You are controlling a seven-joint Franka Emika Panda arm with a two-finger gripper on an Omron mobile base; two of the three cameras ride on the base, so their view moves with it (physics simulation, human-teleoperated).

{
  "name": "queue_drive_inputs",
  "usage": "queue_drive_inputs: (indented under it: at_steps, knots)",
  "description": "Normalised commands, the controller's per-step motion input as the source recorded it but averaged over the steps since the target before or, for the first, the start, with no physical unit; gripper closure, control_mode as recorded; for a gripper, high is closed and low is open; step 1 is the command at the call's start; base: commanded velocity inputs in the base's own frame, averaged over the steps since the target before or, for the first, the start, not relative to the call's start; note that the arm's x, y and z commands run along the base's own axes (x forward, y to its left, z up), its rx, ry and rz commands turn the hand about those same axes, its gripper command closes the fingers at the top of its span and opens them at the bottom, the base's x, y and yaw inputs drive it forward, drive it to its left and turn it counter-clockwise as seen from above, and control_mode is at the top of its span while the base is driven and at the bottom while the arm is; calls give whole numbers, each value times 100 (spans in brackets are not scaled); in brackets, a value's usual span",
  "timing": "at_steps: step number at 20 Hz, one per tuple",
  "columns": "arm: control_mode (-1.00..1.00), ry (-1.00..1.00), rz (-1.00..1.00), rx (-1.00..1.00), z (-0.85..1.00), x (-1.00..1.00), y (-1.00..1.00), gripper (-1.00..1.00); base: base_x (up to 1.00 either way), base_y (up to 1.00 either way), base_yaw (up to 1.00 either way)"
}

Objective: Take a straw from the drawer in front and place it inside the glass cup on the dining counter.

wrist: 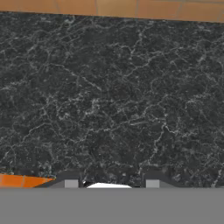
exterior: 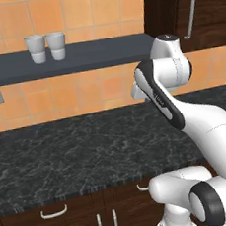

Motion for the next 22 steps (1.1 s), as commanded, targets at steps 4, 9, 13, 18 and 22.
queue_drive_inputs:
  at_steps: [4, 9, 13, 18, 22]
  knots:
    - [100, 0, 0, 0, 0, 0, 0, -100, -24, 1, 0]
    - [100, 0, 0, 0, 0, 0, 0, -100, -69, 37, -13]
    - [100, 0, 0, 0, 0, 0, 0, -100, -9, 79, -52]
    - [100, 0, 0, 0, 0, 0, 0, -100, 0, 77, -59]
    - [100, 0, 0, 0, 0, 0, 0, -100, 0, 62, -64]
